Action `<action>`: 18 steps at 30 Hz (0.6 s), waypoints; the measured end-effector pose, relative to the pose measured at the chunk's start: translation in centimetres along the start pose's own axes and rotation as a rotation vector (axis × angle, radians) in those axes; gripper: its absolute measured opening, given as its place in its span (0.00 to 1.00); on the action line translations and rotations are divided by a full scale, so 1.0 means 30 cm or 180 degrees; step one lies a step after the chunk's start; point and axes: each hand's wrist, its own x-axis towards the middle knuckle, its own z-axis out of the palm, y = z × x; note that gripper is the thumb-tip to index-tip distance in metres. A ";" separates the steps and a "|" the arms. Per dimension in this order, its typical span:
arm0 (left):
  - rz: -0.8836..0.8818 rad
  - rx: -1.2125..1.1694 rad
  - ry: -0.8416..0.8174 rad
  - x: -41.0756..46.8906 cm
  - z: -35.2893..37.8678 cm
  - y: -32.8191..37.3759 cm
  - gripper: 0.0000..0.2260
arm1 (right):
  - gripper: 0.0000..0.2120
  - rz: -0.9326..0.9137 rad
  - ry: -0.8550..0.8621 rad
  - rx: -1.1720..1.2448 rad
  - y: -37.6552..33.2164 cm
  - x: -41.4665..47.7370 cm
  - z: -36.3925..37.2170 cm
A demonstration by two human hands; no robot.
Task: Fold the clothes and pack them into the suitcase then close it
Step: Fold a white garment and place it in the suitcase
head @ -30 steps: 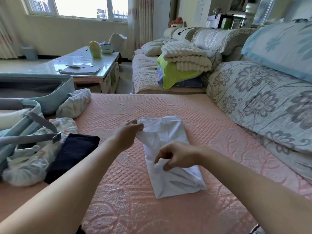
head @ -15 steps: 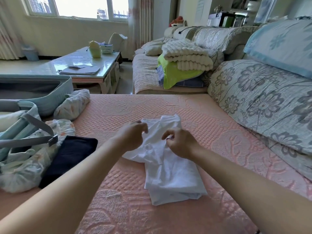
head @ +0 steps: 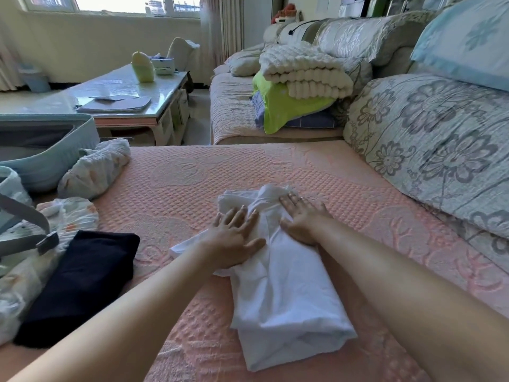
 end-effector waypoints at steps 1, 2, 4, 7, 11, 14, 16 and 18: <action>0.0026 -0.0016 0.0026 -0.005 0.003 0.002 0.34 | 0.34 -0.0008 0.0009 -0.0021 0.000 0.005 0.002; 0.0035 -0.0001 0.0047 -0.012 0.005 0.005 0.35 | 0.34 -0.0011 0.0030 -0.0054 -0.006 0.006 0.004; 0.0002 0.0169 0.0185 -0.021 0.002 0.011 0.35 | 0.33 0.0003 0.0132 -0.0125 -0.021 -0.008 0.007; 0.0236 0.0236 0.0704 -0.052 -0.029 0.021 0.30 | 0.30 -0.0162 0.0405 -0.0139 -0.043 -0.081 -0.002; 0.1348 0.0291 0.1298 -0.147 -0.054 0.040 0.25 | 0.27 -0.0859 0.0677 0.0004 -0.083 -0.253 -0.025; 0.1377 -0.0279 0.0991 -0.248 -0.065 0.087 0.17 | 0.23 -0.1255 0.0468 0.0558 -0.110 -0.413 -0.048; 0.1312 -0.0404 0.0910 -0.301 -0.073 0.102 0.12 | 0.29 -0.1354 0.0069 0.0622 -0.116 -0.510 -0.053; 0.1289 -0.0107 0.0527 -0.341 -0.076 0.105 0.24 | 0.41 -0.1373 -0.0261 0.0338 -0.110 -0.585 -0.041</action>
